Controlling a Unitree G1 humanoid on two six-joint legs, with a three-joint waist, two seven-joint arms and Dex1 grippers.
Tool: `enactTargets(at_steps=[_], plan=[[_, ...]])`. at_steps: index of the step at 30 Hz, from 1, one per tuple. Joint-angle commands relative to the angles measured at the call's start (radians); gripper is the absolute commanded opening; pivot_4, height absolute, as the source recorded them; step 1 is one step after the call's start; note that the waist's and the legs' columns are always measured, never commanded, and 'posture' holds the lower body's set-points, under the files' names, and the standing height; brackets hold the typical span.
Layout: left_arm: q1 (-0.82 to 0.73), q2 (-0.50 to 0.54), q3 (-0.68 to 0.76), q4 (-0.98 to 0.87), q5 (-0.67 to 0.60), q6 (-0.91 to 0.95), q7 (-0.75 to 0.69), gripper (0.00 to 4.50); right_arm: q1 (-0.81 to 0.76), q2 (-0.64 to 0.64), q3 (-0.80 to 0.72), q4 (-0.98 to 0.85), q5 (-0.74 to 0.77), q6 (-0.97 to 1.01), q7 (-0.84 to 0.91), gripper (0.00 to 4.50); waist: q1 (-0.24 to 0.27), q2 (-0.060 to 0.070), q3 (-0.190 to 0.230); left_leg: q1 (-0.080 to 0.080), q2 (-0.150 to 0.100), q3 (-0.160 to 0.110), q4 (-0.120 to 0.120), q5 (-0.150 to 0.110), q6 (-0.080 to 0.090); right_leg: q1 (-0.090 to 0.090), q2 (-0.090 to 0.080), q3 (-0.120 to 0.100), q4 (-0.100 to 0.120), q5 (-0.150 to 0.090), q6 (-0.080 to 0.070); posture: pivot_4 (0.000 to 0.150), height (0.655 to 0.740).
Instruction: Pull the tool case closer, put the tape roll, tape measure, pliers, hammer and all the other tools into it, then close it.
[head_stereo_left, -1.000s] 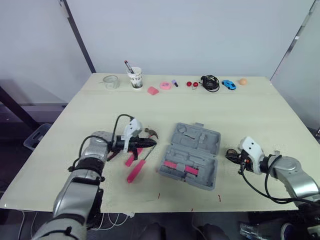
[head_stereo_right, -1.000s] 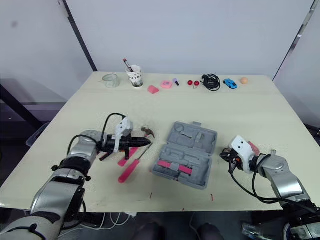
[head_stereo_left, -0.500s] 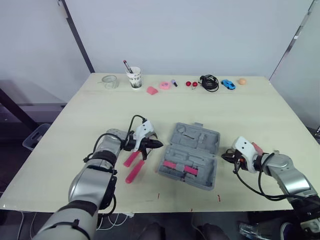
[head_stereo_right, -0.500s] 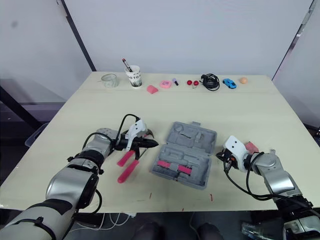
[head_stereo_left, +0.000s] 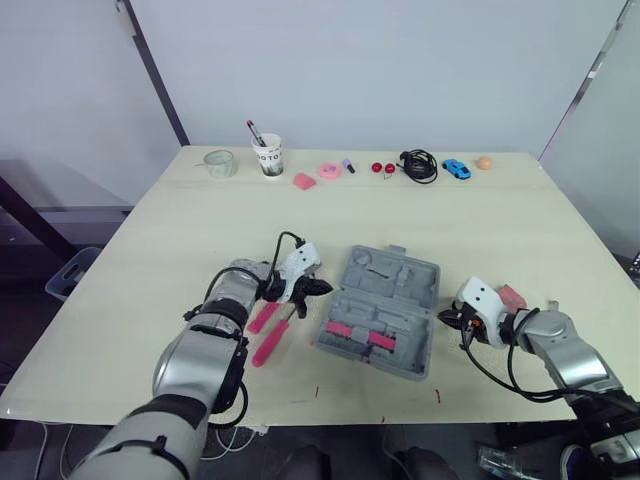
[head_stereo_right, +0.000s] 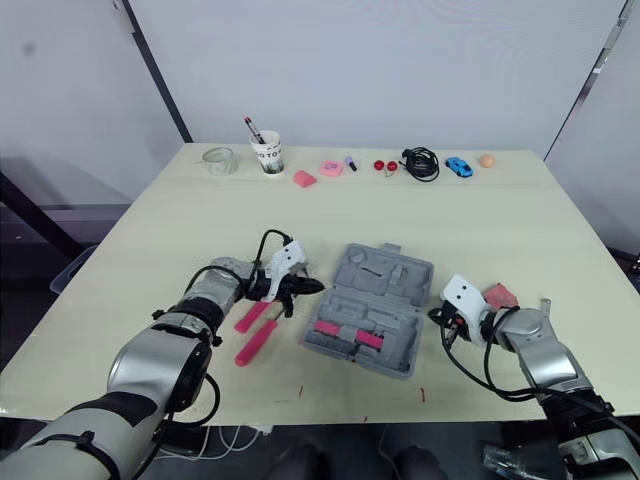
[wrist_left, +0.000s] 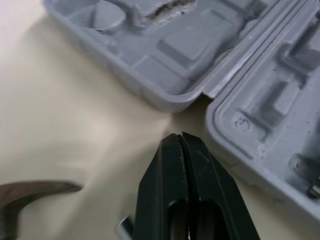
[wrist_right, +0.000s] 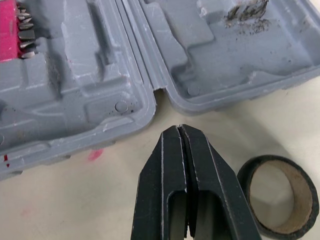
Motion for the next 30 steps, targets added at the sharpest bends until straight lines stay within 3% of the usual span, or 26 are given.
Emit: enactTargets(at_steps=[1,24,30], plan=[[-0.032,-0.01,0.001,0.004,0.012,0.003,0.024,0.05,-0.02,0.006,0.005,-0.003,-0.008,0.0,-0.002,0.0,0.0,0.0,0.0,0.0,0.0,0.0,0.0,0.0,0.0,0.0,0.0,0.0,0.0,0.0,0.0,0.15,0.74],[-0.012,-0.034,0.012,0.019,0.039,0.031,0.051,0.05,-0.05,0.066,0.024,0.071,-0.045,-0.044,-0.009,0.0,0.0,0.0,0.0,0.001,0.0,0.0,0.0,0.0,0.0,0.0,0.0,0.0,0.001,0.0,0.0,0.15,0.74],[-0.011,-0.045,0.023,0.016,0.025,0.037,0.004,0.05,-0.037,0.068,0.021,0.058,-0.04,-0.049,-0.002,0.0,0.0,0.0,0.0,0.001,0.0,0.0,0.0,0.0,0.0,0.0,0.0,0.0,0.001,0.0,0.0,0.15,0.74]])
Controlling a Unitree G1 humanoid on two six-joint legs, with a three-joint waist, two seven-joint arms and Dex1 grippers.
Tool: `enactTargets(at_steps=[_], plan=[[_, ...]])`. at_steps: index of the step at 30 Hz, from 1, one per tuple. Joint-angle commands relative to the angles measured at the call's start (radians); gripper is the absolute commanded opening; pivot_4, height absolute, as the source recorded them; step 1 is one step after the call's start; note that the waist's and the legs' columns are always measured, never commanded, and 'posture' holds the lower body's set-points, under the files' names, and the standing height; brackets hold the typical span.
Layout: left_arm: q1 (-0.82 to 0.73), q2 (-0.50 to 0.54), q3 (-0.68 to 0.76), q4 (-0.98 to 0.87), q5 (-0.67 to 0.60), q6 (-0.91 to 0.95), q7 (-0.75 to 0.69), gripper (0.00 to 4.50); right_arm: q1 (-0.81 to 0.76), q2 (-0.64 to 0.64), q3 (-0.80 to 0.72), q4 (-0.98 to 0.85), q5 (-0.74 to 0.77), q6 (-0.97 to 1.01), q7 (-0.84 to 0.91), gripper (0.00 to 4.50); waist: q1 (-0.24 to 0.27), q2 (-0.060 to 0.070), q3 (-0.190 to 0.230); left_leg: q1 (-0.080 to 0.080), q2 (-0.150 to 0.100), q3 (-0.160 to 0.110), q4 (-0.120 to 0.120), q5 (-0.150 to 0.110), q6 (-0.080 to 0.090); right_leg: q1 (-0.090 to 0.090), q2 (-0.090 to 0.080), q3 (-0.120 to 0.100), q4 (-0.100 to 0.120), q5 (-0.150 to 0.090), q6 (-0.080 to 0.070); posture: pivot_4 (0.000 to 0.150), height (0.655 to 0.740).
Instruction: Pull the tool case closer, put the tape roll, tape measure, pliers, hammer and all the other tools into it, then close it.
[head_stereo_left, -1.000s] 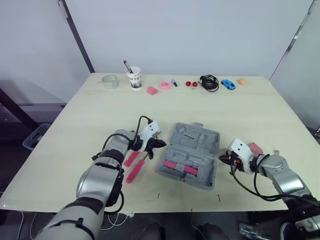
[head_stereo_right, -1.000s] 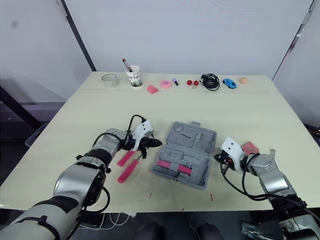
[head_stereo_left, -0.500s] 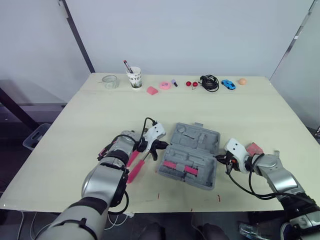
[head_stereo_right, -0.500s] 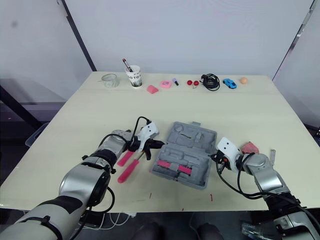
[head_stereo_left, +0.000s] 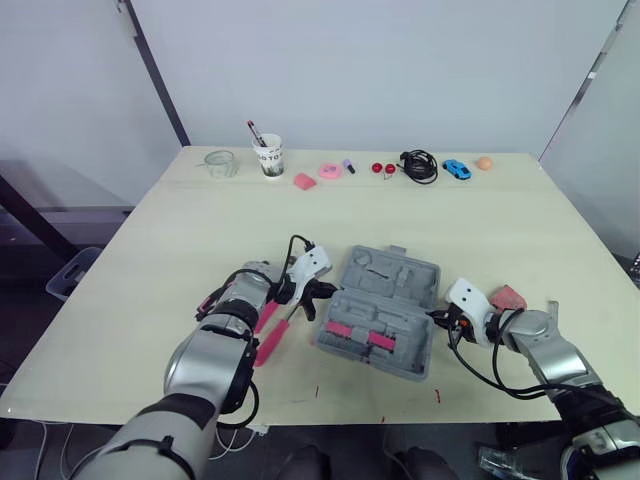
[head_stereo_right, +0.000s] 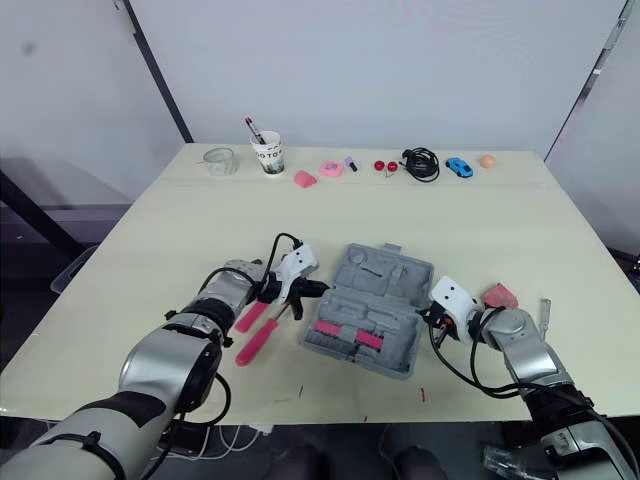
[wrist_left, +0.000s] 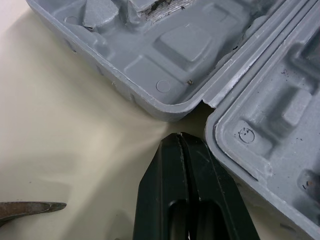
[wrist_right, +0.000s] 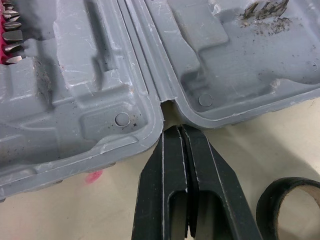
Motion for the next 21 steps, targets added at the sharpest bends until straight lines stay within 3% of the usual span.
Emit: enactTargets(at_steps=[1,21], plan=[[-0.004,-0.015,0.008,0.007,-0.011,0.01,-0.05,0.05,-0.001,0.005,-0.005,-0.023,0.013,-0.027,0.01,0.0,0.0,0.0,0.0,0.0,0.0,0.0,0.0,0.0,0.0,0.0,0.0,0.0,0.0,0.0,0.0,0.15,0.74],[0.056,0.025,0.008,-0.068,-0.015,0.035,-0.24,0.05,0.03,-0.002,-0.015,-0.042,0.061,-0.052,0.109,0.0,-0.02,0.0,0.0,0.0,0.0,-0.001,0.0,0.0,0.0,0.0,0.0,0.0,0.0,0.0,0.0,0.15,0.74]])
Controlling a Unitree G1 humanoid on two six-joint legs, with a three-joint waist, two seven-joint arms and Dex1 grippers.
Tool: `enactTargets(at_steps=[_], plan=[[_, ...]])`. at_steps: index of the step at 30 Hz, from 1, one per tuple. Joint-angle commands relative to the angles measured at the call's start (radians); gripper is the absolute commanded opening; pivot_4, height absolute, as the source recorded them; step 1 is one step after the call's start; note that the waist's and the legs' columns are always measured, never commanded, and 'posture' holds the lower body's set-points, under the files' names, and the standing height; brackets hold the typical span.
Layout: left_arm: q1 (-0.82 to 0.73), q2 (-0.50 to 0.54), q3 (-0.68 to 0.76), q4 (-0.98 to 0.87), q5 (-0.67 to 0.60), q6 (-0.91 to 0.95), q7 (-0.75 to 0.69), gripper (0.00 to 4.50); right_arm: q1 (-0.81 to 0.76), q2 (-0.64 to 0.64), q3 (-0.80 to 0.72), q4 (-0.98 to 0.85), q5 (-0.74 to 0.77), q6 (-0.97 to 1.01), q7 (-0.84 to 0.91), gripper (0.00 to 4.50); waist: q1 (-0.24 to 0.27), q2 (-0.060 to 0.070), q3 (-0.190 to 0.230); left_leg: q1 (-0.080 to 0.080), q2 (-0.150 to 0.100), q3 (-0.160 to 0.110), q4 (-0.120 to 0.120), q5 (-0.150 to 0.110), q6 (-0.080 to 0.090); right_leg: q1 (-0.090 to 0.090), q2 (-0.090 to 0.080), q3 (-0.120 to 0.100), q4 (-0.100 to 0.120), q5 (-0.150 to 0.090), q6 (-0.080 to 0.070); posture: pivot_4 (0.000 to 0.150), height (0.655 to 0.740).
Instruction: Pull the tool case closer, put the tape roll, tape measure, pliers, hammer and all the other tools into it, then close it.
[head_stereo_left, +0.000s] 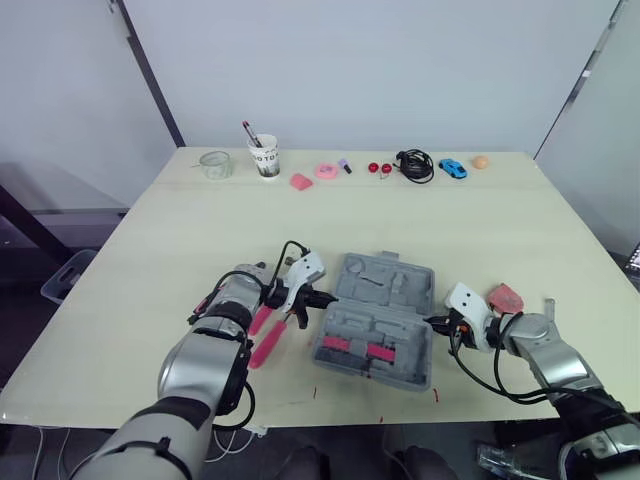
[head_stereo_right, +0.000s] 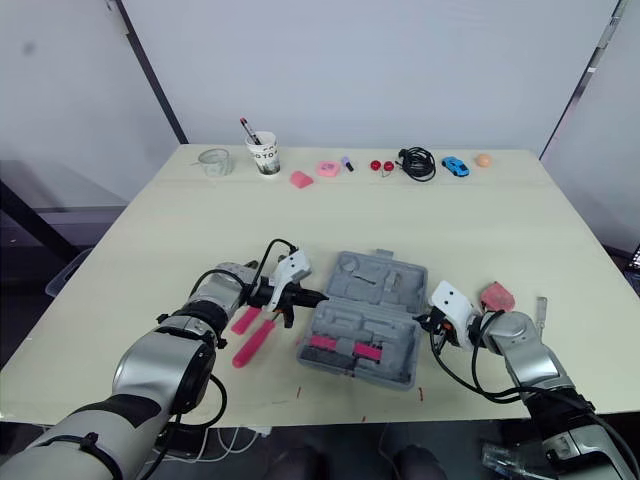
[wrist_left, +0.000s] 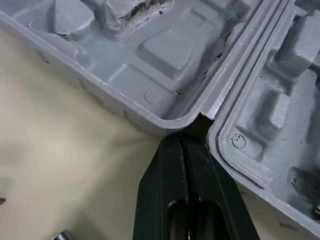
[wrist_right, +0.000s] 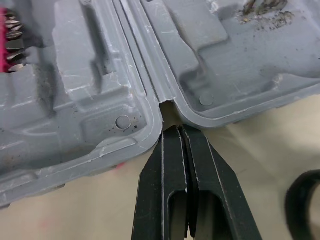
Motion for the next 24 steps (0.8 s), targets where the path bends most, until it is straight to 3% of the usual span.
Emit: enactTargets(at_steps=[1,17,24], plan=[[0.037,-0.005,-0.017,-0.056,-0.019,0.004,-0.084,0.05,0.009,0.0,-0.015,-0.044,0.042,-0.015,0.03,0.0,-0.004,0.0,0.0,0.0,0.0,0.0,0.0,0.0,0.0,0.0,0.0,0.0,0.0,0.0,0.0,0.15,0.74],[0.288,0.084,-0.074,-0.472,-0.09,0.147,-0.174,0.05,0.051,-0.007,0.008,-0.115,0.058,0.016,0.08,0.0,-0.007,0.0,0.0,0.001,0.001,0.001,0.0,0.0,0.0,0.0,0.0,0.001,0.001,0.0,0.0,0.15,0.74],[0.407,0.125,-0.09,-0.722,-0.137,0.324,-0.163,0.05,0.069,-0.008,0.005,-0.149,0.061,0.031,0.076,0.0,-0.007,0.0,0.0,0.002,0.001,0.001,0.0,0.0,0.0,0.0,0.0,0.002,0.001,0.0,0.0,0.15,0.74]])
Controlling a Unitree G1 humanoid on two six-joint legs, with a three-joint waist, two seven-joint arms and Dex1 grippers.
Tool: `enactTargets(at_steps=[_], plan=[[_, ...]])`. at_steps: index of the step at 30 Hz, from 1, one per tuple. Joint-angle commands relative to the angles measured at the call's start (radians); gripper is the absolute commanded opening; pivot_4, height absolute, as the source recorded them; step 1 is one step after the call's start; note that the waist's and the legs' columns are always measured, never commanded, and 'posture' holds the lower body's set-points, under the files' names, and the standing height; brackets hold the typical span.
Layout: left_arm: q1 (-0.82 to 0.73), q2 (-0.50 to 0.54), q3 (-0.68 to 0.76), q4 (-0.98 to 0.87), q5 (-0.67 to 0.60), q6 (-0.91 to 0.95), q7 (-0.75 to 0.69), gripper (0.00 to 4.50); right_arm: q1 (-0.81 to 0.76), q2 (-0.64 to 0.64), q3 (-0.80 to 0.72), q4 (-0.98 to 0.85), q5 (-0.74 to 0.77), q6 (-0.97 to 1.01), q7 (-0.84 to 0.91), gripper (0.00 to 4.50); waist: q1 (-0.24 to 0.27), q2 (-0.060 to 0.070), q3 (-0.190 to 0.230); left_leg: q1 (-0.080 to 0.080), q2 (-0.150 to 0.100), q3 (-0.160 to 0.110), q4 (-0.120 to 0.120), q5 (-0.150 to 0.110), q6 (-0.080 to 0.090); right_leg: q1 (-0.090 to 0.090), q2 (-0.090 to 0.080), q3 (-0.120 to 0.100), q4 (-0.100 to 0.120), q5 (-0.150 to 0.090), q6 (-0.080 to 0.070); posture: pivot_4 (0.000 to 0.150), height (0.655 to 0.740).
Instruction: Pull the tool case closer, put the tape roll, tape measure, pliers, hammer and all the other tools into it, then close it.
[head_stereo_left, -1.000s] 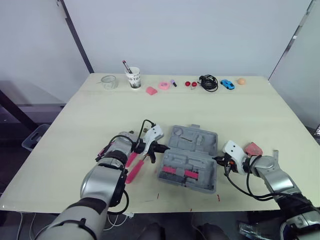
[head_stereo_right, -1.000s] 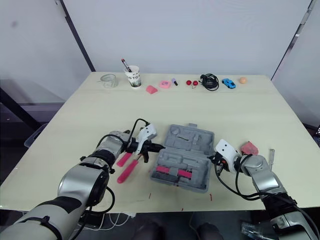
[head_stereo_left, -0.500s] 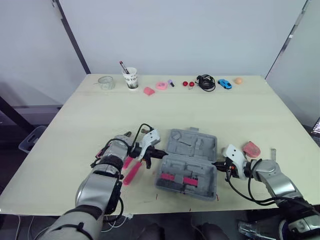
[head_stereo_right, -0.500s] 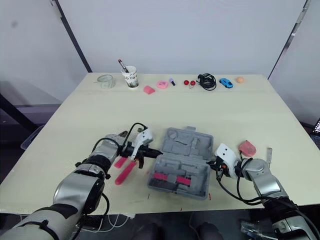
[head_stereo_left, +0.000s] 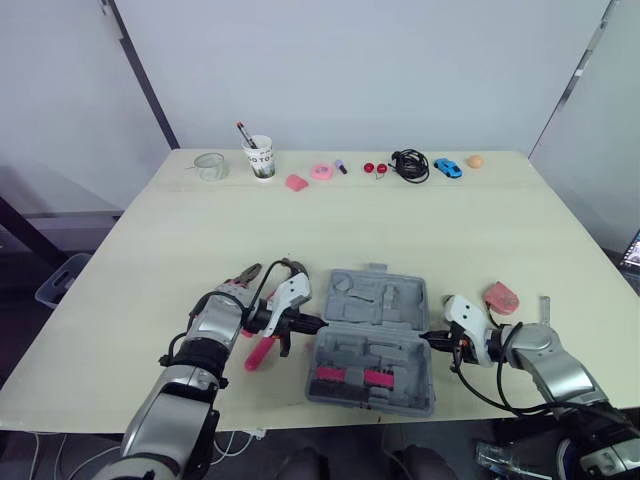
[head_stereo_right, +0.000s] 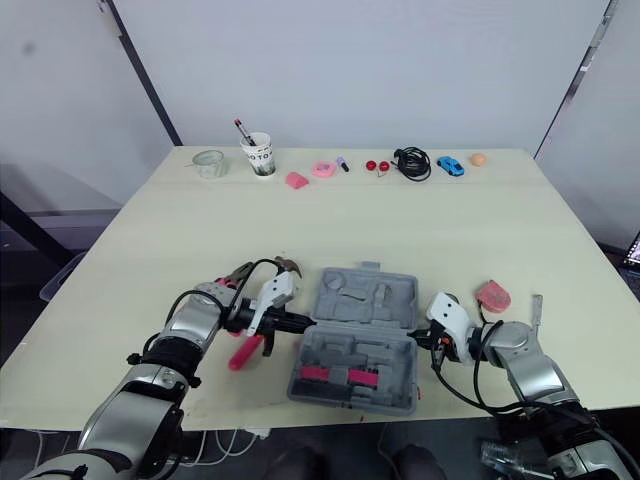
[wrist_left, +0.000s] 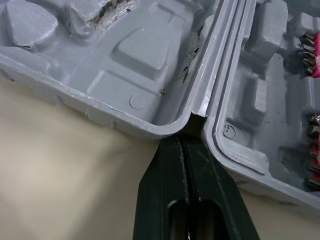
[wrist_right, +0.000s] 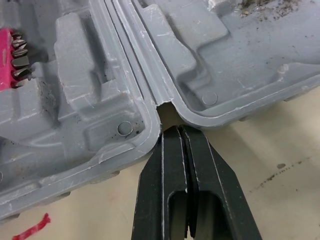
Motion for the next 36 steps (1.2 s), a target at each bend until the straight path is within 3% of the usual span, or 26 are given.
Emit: enactTargets(at_steps=[1,12,36], plan=[[0.066,0.017,-0.032,-0.128,-0.026,0.069,-0.009,0.05,0.004,0.0,0.0,-0.06,0.023,-0.002,0.006,0.0,0.001,0.0,0.0,0.0,0.0,0.0,0.0,0.0,0.0,0.0,0.0,0.0,0.0,0.0,0.0,0.15,0.74],[0.187,0.073,-0.052,-0.328,-0.076,0.17,0.037,0.05,0.016,0.01,0.015,-0.079,0.022,0.005,0.004,0.0,0.002,0.0,0.0,0.001,0.0,0.001,0.0,0.0,0.0,0.0,0.0,0.001,0.0,0.0,0.0,0.15,0.74],[0.151,0.075,-0.095,-0.257,-0.081,0.111,0.053,0.05,0.012,0.001,0.017,-0.065,0.014,-0.001,-0.006,0.0,0.005,0.0,0.0,0.001,0.0,0.001,0.0,0.0,0.0,0.0,0.001,0.003,0.0,0.0,0.0,0.15,0.74]])
